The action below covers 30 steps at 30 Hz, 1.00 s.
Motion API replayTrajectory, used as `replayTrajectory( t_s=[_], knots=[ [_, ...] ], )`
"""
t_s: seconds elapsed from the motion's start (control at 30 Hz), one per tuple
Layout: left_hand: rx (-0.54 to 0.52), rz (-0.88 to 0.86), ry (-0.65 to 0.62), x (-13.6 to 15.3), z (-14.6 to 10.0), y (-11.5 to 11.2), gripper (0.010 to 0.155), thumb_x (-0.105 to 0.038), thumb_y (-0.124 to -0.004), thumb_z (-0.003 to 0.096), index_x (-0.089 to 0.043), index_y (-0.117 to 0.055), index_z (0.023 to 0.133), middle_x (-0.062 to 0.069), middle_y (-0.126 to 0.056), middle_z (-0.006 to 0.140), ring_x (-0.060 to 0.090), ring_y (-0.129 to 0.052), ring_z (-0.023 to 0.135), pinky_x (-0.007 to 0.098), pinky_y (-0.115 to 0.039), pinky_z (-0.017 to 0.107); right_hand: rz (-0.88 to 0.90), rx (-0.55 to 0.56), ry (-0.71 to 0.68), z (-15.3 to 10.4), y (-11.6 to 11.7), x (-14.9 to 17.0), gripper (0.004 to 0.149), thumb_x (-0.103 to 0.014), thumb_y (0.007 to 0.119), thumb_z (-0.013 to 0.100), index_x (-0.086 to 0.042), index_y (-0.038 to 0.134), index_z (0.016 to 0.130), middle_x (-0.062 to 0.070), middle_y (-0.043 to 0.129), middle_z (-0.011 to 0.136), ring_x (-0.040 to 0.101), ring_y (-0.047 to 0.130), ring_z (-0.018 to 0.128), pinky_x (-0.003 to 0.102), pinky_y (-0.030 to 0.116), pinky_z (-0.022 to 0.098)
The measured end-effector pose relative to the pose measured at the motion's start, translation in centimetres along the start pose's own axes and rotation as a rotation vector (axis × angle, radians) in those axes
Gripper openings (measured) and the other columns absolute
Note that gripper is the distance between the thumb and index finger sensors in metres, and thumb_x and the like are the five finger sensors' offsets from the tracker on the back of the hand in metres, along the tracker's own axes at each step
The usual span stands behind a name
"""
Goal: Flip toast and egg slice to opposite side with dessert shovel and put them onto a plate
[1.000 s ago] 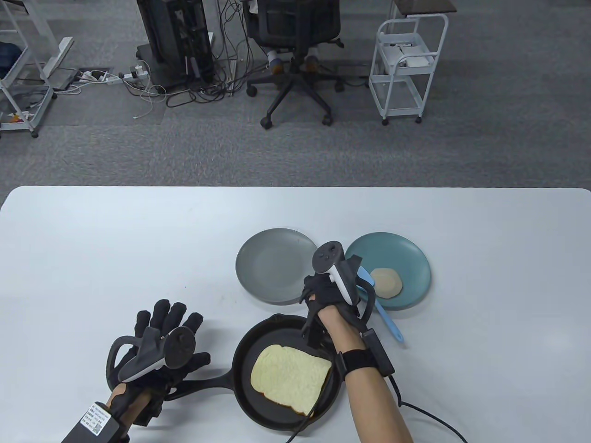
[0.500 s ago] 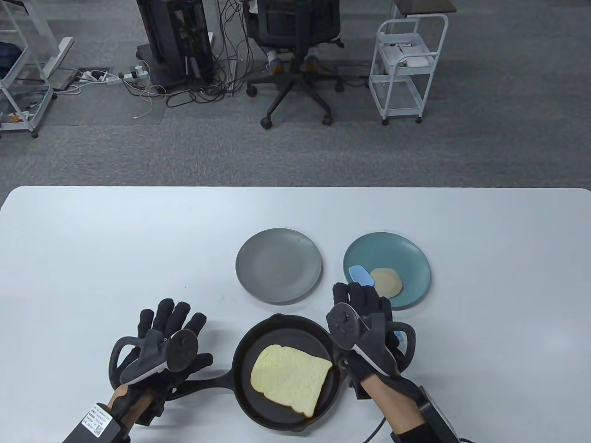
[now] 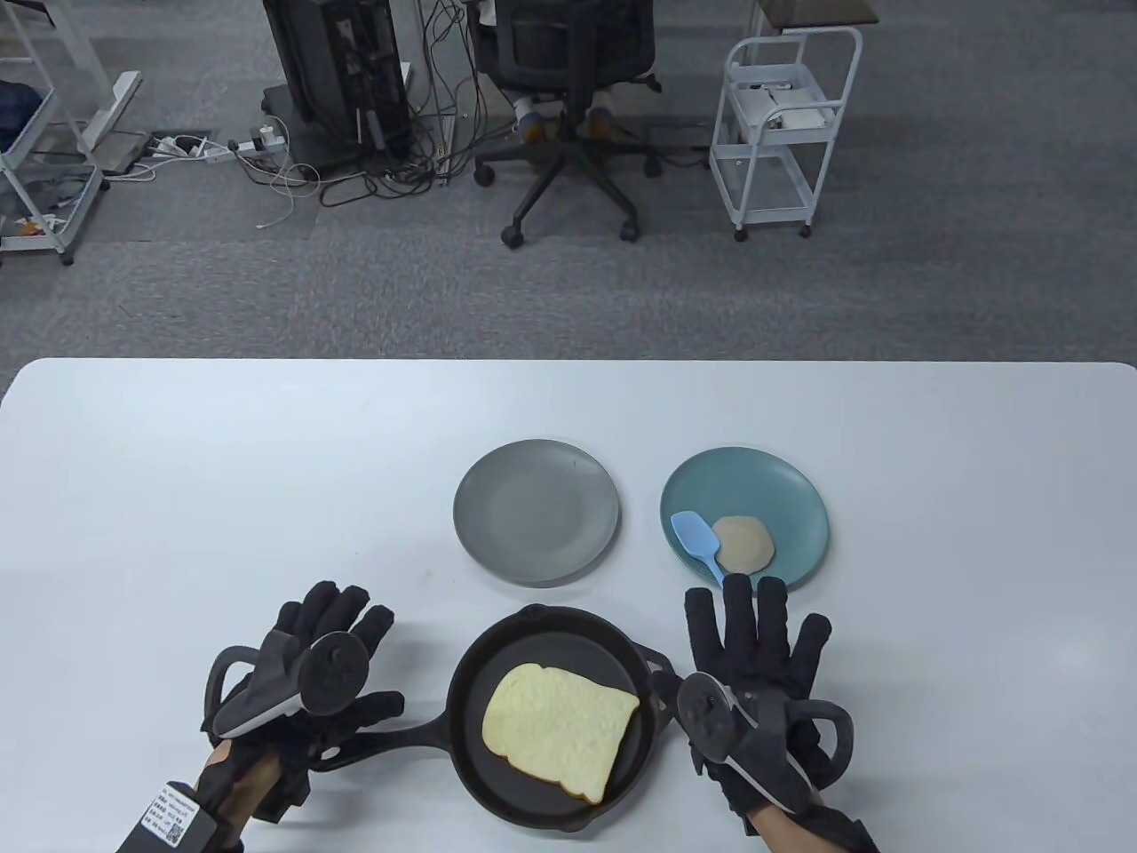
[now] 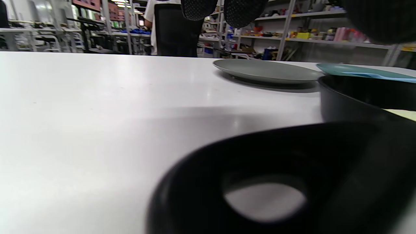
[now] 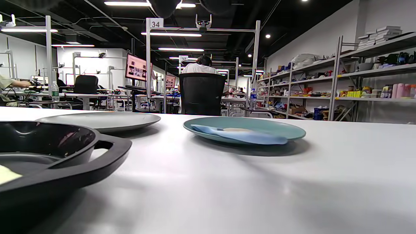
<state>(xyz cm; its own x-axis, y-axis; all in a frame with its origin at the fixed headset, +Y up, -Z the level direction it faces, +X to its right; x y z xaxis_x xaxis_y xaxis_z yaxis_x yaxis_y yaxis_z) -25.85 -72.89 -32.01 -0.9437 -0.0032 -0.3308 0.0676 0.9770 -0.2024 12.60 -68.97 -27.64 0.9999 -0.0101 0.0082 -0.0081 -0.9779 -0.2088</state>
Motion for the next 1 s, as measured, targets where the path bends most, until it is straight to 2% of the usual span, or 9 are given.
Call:
replayTrajectory(
  t_s=[0.13, 0.3, 0.4, 0.5, 0.63, 0.77, 0.9, 0.97, 1.0],
  knots=[
    [0.048, 0.054, -0.074, -2.0, 0.1, -1.0, 0.101, -0.075, -0.066, 0.0273, -0.028, -0.039, 0.111, 0.008, -0.036, 0.123, 0.045, -0.033, 0.113, 0.057, -0.034, 0.081, 0.026, 0.012, 0.033, 0.0, -0.3, 0.7, 0.089, -0.072, 0.062, 0.040, -0.028, 0.040, 0.114, 0.012, 0.035, 0.129, 0.044, 0.025, 0.115, 0.073, 0.018, 0.072],
    [0.168, 0.132, -0.160, -4.8, 0.5, -3.4, 0.104, -0.075, -0.067, 0.0266, -0.022, -0.037, 0.111, 0.010, -0.040, 0.121, 0.044, -0.042, 0.112, 0.057, -0.040, 0.081, 0.026, -0.014, 0.081, 0.3, 0.1, 1.6, 0.089, -0.072, 0.063, 0.040, -0.027, 0.040, 0.114, 0.012, 0.037, 0.128, 0.045, 0.027, 0.115, 0.073, 0.021, 0.073],
    [0.117, 0.141, -0.169, -5.6, 0.6, -3.7, 0.103, -0.073, -0.069, 0.0266, -0.020, -0.041, 0.110, 0.012, -0.051, 0.118, 0.043, -0.057, 0.109, 0.057, -0.051, 0.080, 0.034, -0.030, 0.092, 0.4, 0.4, 1.9, 0.089, -0.071, 0.063, 0.040, -0.027, 0.040, 0.114, 0.012, 0.037, 0.128, 0.045, 0.027, 0.115, 0.073, 0.021, 0.073],
    [0.145, 0.167, -0.164, -6.2, 0.8, -4.5, 0.100, -0.073, -0.070, 0.0264, -0.020, -0.048, 0.108, 0.011, -0.060, 0.114, 0.041, -0.068, 0.104, 0.056, -0.058, 0.077, 0.041, -0.040, 0.099, 0.5, 0.5, 2.2, 0.089, -0.071, 0.063, 0.040, -0.026, 0.040, 0.114, 0.013, 0.036, 0.128, 0.045, 0.028, 0.115, 0.073, 0.021, 0.073],
    [0.118, 0.232, -0.142, -6.7, 0.8, -4.8, 0.090, -0.068, -0.074, 0.0290, -0.022, -0.054, 0.104, 0.007, -0.069, 0.107, 0.036, -0.080, 0.095, 0.053, -0.064, 0.075, 0.052, -0.046, 0.104, 0.5, 0.5, 2.3, 0.089, -0.071, 0.063, 0.040, -0.026, 0.040, 0.114, 0.013, 0.037, 0.128, 0.045, 0.028, 0.115, 0.073, 0.022, 0.073],
    [0.076, 0.271, -0.130, -7.1, 1.0, -4.9, 0.070, -0.062, -0.077, 0.0326, -0.029, -0.066, 0.094, 0.003, -0.078, 0.095, 0.030, -0.089, 0.082, 0.049, -0.070, 0.071, 0.063, -0.060, 0.118, 0.6, 0.7, 2.7, 0.089, -0.071, 0.063, 0.041, -0.025, 0.040, 0.114, 0.014, 0.037, 0.128, 0.045, 0.029, 0.114, 0.072, 0.023, 0.073],
    [0.047, 0.269, -0.110, -7.2, 1.1, -4.7, 0.050, -0.057, -0.080, 0.0336, -0.033, -0.082, 0.077, -0.007, -0.096, 0.071, 0.023, -0.102, 0.060, 0.043, -0.082, 0.061, 0.069, -0.077, 0.120, 0.7, 1.0, 2.9, 0.089, -0.071, 0.063, 0.041, -0.025, 0.041, 0.113, 0.014, 0.037, 0.128, 0.045, 0.029, 0.114, 0.073, 0.023, 0.073],
    [0.038, 0.261, -0.092, -7.1, 1.1, -4.6, 0.042, -0.058, -0.082, 0.0332, -0.035, -0.088, 0.068, -0.010, -0.102, 0.056, 0.019, -0.109, 0.045, 0.040, -0.090, 0.049, 0.069, -0.086, 0.117, 0.7, 1.2, 2.8, 0.089, -0.071, 0.063, 0.041, -0.025, 0.041, 0.113, 0.014, 0.037, 0.128, 0.045, 0.029, 0.114, 0.072, 0.023, 0.073],
    [0.036, 0.258, -0.083, -7.0, 1.1, -4.5, 0.042, -0.058, -0.082, 0.0328, -0.035, -0.090, 0.067, -0.011, -0.104, 0.051, 0.017, -0.111, 0.038, 0.038, -0.092, 0.045, 0.068, -0.093, 0.116, 0.7, 1.3, 2.8, 0.089, -0.071, 0.063, 0.040, -0.025, 0.041, 0.113, 0.014, 0.037, 0.128, 0.045, 0.029, 0.114, 0.072, 0.024, 0.073]
  ],
)
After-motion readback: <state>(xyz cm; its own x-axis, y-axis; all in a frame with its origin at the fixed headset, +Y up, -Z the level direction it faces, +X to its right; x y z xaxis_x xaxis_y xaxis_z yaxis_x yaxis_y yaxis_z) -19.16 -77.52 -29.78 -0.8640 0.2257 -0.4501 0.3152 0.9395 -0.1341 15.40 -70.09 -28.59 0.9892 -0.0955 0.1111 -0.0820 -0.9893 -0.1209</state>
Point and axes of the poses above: the tracker on the back of each hand, its own x axis roughly to the little-finger side, its own z axis roughly from the wrist to the fingertips, y = z × x, the point moved 4 cm from there along z, roughly from the wrist to the fingertips
